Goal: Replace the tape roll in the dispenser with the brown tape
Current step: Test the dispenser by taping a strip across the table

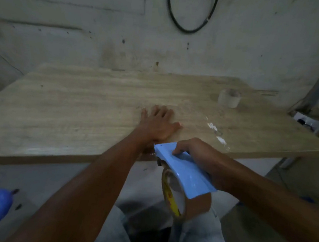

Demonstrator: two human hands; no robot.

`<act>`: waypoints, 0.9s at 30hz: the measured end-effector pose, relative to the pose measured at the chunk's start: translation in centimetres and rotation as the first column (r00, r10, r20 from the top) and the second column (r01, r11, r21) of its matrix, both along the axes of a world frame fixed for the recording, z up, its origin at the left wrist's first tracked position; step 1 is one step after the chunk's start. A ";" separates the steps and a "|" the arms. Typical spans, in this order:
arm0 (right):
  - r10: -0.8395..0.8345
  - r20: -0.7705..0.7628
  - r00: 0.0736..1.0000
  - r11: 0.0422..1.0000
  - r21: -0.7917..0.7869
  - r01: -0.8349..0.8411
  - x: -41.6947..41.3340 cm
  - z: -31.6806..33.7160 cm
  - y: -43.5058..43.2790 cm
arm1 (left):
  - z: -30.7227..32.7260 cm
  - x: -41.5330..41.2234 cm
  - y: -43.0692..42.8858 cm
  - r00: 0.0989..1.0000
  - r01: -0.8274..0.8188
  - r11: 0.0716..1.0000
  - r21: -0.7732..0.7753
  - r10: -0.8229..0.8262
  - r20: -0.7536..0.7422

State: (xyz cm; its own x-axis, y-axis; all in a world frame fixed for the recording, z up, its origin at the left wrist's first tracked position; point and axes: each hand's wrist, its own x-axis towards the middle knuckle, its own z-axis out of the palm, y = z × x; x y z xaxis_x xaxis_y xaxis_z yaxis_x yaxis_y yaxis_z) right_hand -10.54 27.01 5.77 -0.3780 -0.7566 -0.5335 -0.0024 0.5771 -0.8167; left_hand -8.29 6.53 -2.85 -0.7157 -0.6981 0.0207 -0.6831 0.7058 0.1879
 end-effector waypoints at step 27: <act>-0.097 -0.927 0.362 0.892 -0.243 -0.382 -8.3 -1.0 -15.0 | -0.5 6.1 -8.8 0.960 -0.274 0.953 -0.125 0.264 -0.095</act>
